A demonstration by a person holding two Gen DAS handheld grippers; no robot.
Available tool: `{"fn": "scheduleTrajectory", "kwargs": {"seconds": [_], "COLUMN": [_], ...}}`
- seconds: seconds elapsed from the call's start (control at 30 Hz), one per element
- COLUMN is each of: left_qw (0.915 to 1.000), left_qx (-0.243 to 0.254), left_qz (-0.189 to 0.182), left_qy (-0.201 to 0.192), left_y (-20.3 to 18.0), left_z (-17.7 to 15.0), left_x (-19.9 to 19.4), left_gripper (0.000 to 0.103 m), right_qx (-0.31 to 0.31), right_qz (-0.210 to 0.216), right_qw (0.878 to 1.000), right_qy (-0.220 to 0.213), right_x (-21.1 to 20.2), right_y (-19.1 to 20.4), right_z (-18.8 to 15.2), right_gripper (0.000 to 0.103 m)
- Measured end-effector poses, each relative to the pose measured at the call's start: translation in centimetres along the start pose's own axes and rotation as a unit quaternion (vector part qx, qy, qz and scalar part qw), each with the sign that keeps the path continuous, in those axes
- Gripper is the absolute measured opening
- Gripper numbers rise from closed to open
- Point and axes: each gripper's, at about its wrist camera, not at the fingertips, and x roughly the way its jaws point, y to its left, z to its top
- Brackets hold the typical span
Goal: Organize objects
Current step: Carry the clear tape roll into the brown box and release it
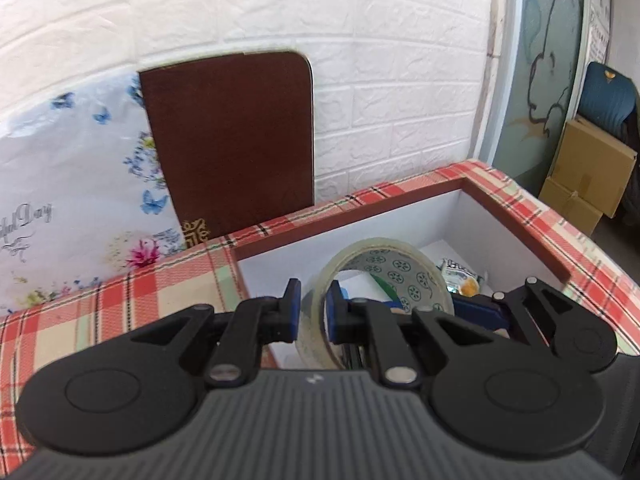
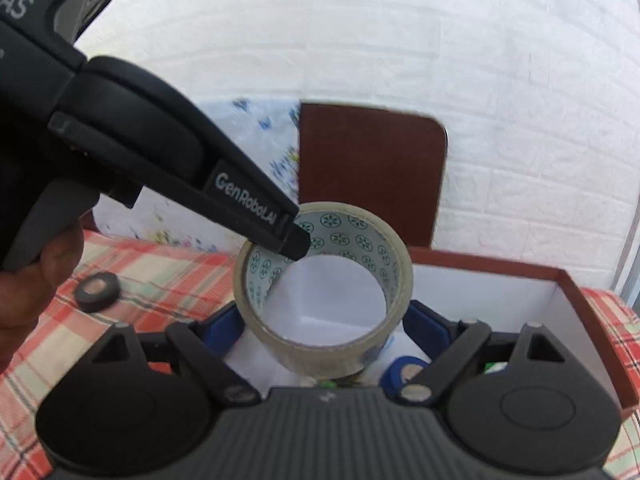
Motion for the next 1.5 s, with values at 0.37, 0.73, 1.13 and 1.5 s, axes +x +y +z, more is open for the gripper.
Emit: {"fn": "scheduleTrajectory", "kwargs": {"seconds": [0.37,0.73,1.13,1.5], "left_qw": [0.9984,0.9985,0.9965,0.9916], "left_qx": [-0.009,-0.014,0.005,-0.029], "left_qz": [0.044,0.053,0.083,0.12], "left_qy": [0.035,0.003,0.003,0.038], "left_y": [0.4,-0.6,-1.2,1.2], "left_z": [-0.5,-3.6,-10.3,-14.9], "left_x": [4.5,-2.4,-6.8,-8.3], "left_gripper": [0.022,0.027,0.037,0.045], "right_qx": [-0.002,0.067,0.137,0.157], "right_qz": [0.007,-0.032,-0.047,-0.019], "right_qw": [1.0,0.997,0.989,0.987], "right_qy": [0.019,-0.025,-0.003,0.033], "right_x": [4.2,-3.8,-9.2,-9.1], "right_y": [-1.9,-1.0,0.9,3.1], "right_z": [-0.5,-2.4,-6.8,-8.3], "right_gripper": [0.093,0.088,0.088,0.087]}}
